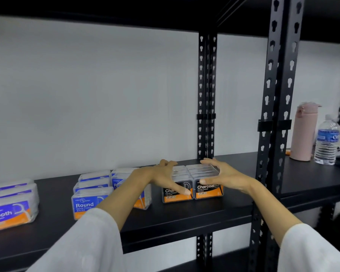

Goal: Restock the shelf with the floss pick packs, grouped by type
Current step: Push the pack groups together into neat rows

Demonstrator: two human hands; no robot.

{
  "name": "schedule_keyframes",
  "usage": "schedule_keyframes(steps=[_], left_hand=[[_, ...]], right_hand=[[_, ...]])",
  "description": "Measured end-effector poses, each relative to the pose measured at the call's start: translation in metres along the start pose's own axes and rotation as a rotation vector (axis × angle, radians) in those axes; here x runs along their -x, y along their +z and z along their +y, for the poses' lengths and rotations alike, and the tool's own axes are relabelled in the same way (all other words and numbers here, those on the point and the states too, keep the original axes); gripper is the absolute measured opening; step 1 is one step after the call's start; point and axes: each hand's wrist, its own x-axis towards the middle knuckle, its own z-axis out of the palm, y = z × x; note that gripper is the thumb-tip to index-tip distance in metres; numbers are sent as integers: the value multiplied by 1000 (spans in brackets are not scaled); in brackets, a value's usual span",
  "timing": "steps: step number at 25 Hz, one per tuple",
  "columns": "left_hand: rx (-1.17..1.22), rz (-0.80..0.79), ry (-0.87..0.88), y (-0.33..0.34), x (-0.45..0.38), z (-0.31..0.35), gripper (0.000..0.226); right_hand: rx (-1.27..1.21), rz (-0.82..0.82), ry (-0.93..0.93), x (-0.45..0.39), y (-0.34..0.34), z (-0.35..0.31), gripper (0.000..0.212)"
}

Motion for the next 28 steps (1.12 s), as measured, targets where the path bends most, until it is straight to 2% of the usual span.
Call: schedule_keyframes(steps=[3,6,9,11,13,16,18,20,24,28], left_hand=[[45,107,64,-6,21,-7,101],[124,295,119,-10,58,-21,64],[197,451,87,-8,103,-53,35],[189,517,29,-2,130,-81,27],[173,565,-40,8,151,-109,26],[169,585,-102,25,173,-140,32],[155,575,-95,36,180,-150,39],[132,593,-78,42,183,-151,43],[118,658,-74,43,186,-160,43],[181,699,-42,47,183,-167,42]], right_hand=[[24,82,-72,10,1,-27,69],[12,153,-175,14,17,-63,54],[-53,154,-240,16,49,-97,36],[-40,124,-269,15,75,-115,29],[36,96,-305,12,101,-129,28],[174,58,-295,5,134,-138,38],[336,50,-271,2,149,-139,46],[407,76,-250,2,154,-138,44],[292,45,-250,0,144,-134,31],[151,-16,-256,-2,146,-134,28]])
